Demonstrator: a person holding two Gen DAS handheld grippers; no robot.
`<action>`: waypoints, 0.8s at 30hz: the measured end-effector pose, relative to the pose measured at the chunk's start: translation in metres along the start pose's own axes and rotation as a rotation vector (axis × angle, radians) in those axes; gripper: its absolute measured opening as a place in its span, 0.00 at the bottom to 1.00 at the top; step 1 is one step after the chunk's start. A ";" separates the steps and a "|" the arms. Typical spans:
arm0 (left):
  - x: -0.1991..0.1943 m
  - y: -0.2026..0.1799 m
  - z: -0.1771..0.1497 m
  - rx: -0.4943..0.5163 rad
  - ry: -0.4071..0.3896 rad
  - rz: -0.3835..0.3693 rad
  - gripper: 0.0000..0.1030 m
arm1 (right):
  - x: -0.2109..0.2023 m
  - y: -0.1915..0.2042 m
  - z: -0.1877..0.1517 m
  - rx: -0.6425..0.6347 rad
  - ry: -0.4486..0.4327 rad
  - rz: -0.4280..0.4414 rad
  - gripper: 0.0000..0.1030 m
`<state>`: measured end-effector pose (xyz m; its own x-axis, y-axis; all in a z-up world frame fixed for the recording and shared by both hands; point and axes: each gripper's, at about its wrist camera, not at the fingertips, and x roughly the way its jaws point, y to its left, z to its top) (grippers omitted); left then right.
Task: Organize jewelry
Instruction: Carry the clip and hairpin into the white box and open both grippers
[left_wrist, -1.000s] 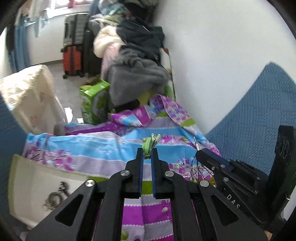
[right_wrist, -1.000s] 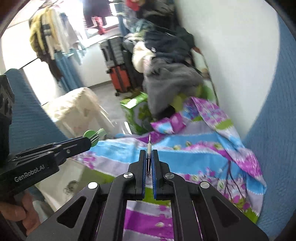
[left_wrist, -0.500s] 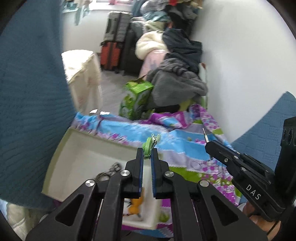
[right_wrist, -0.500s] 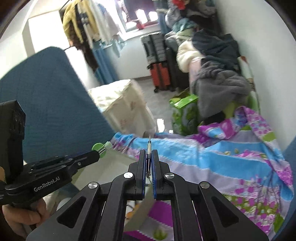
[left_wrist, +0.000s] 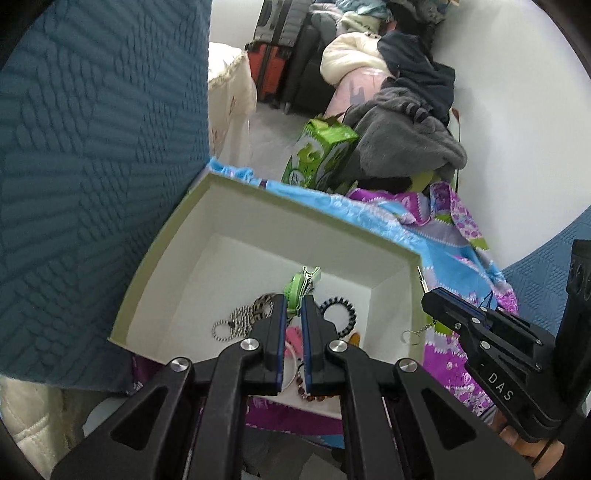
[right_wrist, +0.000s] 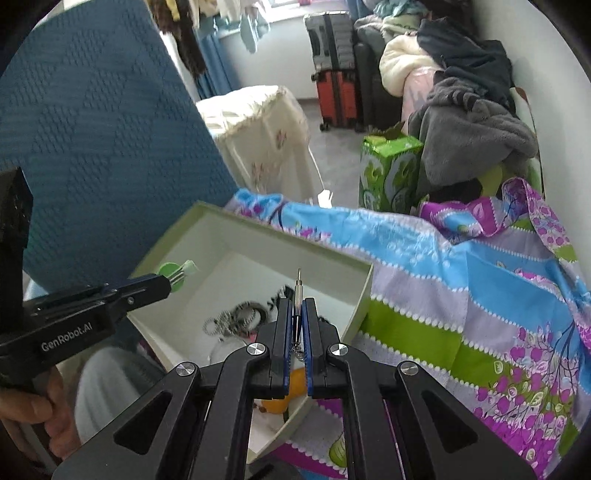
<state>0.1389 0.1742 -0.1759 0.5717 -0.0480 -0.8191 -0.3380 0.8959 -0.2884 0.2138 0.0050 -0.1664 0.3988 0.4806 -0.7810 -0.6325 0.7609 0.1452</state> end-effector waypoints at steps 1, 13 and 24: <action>0.002 0.001 -0.002 0.001 0.009 0.001 0.07 | 0.003 0.000 -0.003 -0.001 0.009 -0.001 0.04; -0.008 -0.013 0.002 0.030 0.008 0.028 0.07 | -0.006 -0.007 -0.002 0.032 0.029 0.048 0.10; -0.074 -0.036 0.000 0.057 -0.082 0.085 0.37 | -0.089 -0.006 0.025 0.018 -0.127 0.066 0.20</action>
<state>0.1090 0.1461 -0.1050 0.6026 0.0631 -0.7956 -0.3463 0.9188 -0.1894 0.1990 -0.0308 -0.0827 0.4382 0.5805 -0.6863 -0.6489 0.7327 0.2054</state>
